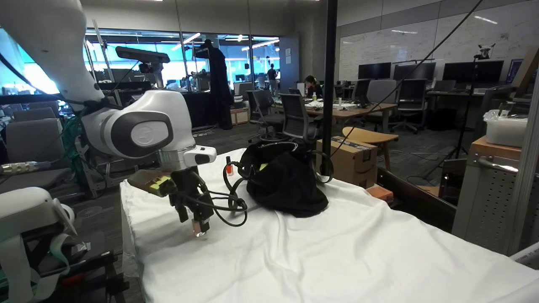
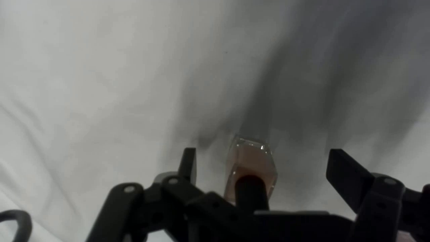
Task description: Put all the nail polish in the black bag
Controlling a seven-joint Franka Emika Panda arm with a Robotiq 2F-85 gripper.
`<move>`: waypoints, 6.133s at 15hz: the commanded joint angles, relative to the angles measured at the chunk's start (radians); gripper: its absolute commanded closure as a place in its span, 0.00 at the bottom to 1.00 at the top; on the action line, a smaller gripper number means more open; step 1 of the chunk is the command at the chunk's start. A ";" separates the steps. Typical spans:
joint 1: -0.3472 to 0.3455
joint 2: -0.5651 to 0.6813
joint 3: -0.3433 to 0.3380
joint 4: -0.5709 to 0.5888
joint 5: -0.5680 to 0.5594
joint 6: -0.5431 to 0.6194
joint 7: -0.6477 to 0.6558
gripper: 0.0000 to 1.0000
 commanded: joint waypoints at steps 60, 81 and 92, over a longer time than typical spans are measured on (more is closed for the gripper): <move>0.117 0.097 0.091 0.683 -0.420 -0.476 0.416 0.80; 0.201 0.603 -0.062 1.293 -0.385 -0.528 0.283 0.34; 0.240 0.455 -0.049 1.132 -0.382 -0.591 0.331 0.00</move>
